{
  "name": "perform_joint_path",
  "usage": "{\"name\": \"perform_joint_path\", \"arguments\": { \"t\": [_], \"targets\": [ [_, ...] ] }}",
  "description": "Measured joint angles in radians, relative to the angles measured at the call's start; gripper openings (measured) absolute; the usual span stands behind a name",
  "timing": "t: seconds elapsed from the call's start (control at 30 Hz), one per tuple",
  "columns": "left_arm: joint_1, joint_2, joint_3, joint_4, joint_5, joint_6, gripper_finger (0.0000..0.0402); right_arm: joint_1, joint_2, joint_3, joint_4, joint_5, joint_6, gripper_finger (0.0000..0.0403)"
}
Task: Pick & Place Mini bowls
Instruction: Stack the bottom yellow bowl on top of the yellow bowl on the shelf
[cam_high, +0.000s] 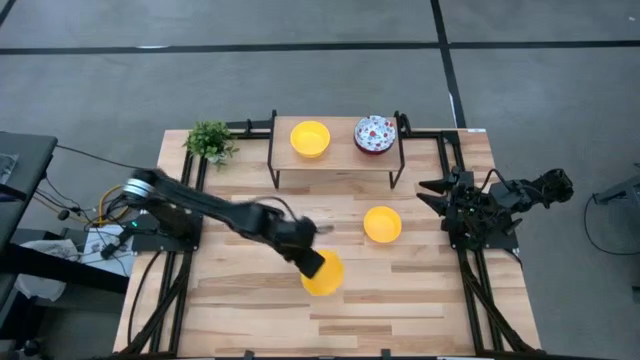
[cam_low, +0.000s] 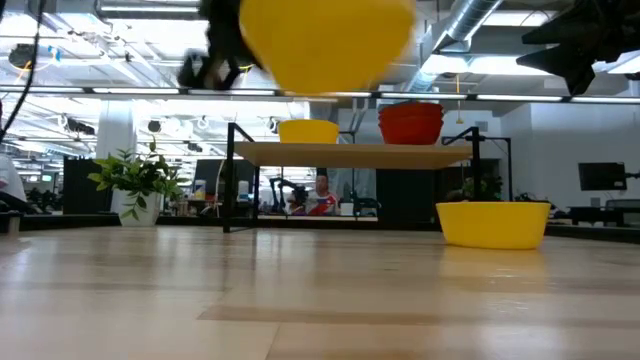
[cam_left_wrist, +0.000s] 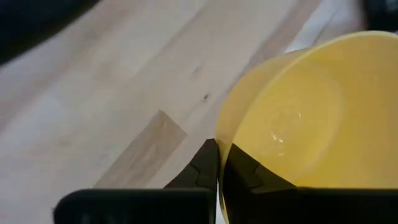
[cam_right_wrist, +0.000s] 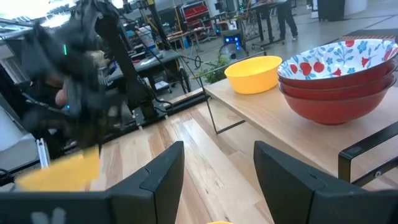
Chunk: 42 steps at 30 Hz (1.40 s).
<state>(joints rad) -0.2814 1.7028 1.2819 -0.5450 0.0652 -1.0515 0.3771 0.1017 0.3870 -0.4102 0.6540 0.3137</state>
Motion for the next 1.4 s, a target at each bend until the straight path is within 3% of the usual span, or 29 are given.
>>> {"name": "perform_joint_path", "arguments": {
  "t": [0.3, 0.53, 0.73, 1.0, 1.17, 1.4],
  "targets": [
    [0.096, -0.37, 0.001, -0.137, -0.303, -0.005, 0.0003, 0.0, 0.0, 0.0, 0.0, 0.0, 0.0, 0.0182],
    [0.313, -0.453, 0.114, -0.183, -0.321, 0.129, 0.0002, 0.0, 0.0, 0.0, 0.0, 0.0, 0.0, 0.0182],
    [0.517, -0.349, 0.371, -0.299, -0.268, 0.304, 0.0002, 0.0, 0.0, 0.0, 0.01, 0.0, 0.001, 0.0182],
    [0.718, -0.089, 0.699, -0.559, -0.164, 0.42, 0.0002, 0.0, 0.0, 0.0, 0.047, 0.001, 0.001, 0.0182],
    [0.809, 0.051, 0.796, -0.657, -0.107, 0.469, 0.0002, 0.0, 0.0, 0.0, 0.051, 0.0, 0.001, 0.0182],
    [0.915, 0.163, 0.806, -0.69, -0.001, 0.514, 0.0002, 0.0, 0.0, 0.0, 0.053, 0.001, 0.002, 0.0182]
  ]
}}
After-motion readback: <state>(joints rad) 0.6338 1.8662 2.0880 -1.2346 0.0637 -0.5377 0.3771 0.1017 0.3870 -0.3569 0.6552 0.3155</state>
